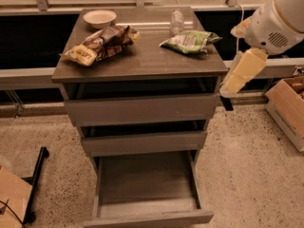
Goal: Place green jalapeno chip bag into bottom drawer
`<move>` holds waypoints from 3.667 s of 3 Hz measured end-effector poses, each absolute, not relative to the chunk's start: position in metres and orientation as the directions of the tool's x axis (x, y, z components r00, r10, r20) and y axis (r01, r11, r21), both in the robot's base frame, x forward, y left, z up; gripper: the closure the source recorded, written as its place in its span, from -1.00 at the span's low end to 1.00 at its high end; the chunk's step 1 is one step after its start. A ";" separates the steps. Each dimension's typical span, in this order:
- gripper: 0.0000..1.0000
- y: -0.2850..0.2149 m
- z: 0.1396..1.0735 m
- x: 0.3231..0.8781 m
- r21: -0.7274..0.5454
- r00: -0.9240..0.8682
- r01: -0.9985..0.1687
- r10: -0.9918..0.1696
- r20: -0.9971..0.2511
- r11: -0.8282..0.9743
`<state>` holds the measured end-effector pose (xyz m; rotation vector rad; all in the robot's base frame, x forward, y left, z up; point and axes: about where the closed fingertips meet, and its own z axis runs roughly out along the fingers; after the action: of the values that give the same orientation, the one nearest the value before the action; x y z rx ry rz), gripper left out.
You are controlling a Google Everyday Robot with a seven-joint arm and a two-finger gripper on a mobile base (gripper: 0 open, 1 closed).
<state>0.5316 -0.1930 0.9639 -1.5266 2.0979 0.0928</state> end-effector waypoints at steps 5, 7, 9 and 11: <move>-1.00 -0.188 0.885 0.679 -0.093 -0.445 -0.701 -0.536 -0.717 0.707; -1.00 -0.227 0.869 0.784 -0.085 -0.467 -0.564 -0.402 -0.788 0.821; -0.64 -0.228 0.864 0.854 -0.051 -0.435 -0.544 -0.334 -0.836 0.837; 0.30 -0.200 0.875 0.867 -0.062 -0.393 -0.594 -0.357 -0.847 0.802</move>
Offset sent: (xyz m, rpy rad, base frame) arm 0.0083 -0.0007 -0.0096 0.0710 0.0199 -0.0419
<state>0.8675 -0.2003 0.8747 -0.7066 2.0221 0.3100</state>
